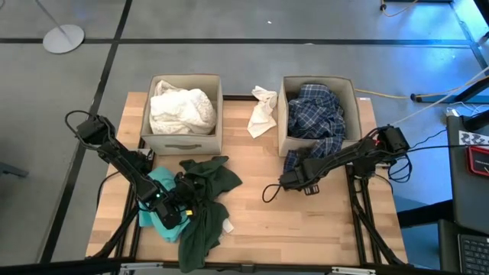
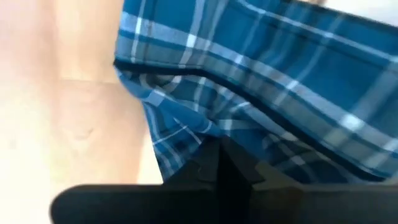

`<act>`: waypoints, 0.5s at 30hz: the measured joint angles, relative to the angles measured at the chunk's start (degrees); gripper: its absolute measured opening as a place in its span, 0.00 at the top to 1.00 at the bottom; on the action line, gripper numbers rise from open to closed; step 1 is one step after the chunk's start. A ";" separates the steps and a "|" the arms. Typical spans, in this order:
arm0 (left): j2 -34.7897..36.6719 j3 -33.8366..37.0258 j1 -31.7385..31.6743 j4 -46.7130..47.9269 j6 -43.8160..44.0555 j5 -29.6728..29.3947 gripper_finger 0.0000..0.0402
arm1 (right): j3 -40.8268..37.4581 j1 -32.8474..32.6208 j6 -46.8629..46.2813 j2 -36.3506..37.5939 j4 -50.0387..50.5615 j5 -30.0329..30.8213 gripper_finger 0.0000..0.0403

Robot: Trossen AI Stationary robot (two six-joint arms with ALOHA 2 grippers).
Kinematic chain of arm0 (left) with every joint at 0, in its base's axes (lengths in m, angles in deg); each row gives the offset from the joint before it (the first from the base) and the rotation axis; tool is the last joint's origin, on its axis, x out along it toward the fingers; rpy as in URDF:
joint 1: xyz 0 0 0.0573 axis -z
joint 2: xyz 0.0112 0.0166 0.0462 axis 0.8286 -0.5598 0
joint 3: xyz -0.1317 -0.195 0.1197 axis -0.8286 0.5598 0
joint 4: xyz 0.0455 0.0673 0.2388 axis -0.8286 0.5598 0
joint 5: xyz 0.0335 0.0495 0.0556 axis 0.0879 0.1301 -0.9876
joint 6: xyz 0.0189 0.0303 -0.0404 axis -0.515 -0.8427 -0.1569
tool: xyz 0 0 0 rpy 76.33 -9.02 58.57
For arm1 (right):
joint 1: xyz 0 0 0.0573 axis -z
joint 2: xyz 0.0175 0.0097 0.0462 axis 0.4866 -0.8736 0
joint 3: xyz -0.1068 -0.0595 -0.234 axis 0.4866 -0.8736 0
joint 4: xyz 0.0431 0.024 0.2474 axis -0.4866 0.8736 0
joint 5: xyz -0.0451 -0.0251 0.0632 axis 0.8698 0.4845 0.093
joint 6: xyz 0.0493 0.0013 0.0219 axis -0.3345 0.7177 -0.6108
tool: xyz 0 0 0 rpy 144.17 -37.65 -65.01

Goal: Sort clothes
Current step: Put the blue jacket into the right brown bin

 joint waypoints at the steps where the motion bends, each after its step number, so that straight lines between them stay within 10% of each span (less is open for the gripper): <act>1: 0.00 0.00 0.00 0.00 0.01 0.00 0.48 | 0.00 -0.03 0.05 0.00 0.00 -0.98 0.98; 15: 0.00 0.00 0.11 -0.15 0.05 0.00 0.48 | 12.62 -0.05 3.06 1.32 1.06 -3.16 1.00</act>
